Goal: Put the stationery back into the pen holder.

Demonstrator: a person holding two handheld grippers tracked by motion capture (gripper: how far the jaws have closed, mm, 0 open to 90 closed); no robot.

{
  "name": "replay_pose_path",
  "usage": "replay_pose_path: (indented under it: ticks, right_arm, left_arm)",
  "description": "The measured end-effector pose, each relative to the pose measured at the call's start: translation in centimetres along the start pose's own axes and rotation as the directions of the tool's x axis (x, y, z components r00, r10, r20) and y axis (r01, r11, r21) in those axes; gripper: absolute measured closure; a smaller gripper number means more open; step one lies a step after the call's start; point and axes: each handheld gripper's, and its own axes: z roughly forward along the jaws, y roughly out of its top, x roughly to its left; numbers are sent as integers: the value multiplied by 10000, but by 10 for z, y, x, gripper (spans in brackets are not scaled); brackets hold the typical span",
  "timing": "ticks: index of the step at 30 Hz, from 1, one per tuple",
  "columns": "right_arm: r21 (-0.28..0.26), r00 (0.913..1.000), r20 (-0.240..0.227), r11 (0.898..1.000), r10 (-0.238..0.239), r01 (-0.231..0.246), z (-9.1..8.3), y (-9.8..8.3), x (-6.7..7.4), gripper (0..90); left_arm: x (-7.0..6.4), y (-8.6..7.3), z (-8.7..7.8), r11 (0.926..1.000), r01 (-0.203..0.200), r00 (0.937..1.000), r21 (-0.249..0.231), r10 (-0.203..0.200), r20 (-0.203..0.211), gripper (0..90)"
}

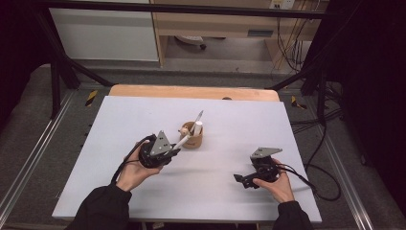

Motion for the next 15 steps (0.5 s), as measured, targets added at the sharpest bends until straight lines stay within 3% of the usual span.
replay_pose_path:
  ticks: [5,11,15]
  right_arm:
    - [-95,9999,-79,9999,76,-77,-2,-7,-4,11]
    - [-157,9999,-135,9999,-37,35,-4,-11,-5,10]
    - [-151,9999,-90,9998,-106,104,-4,-11,-5,10]
  left_arm:
    - [11,5,-2,9970,738,9972,-237,-740,-75,776]
    - [23,15,-3,9838,1649,9863,-701,-1646,107,776]
    - [30,25,-3,9760,1970,9804,-930,-1967,116,776]
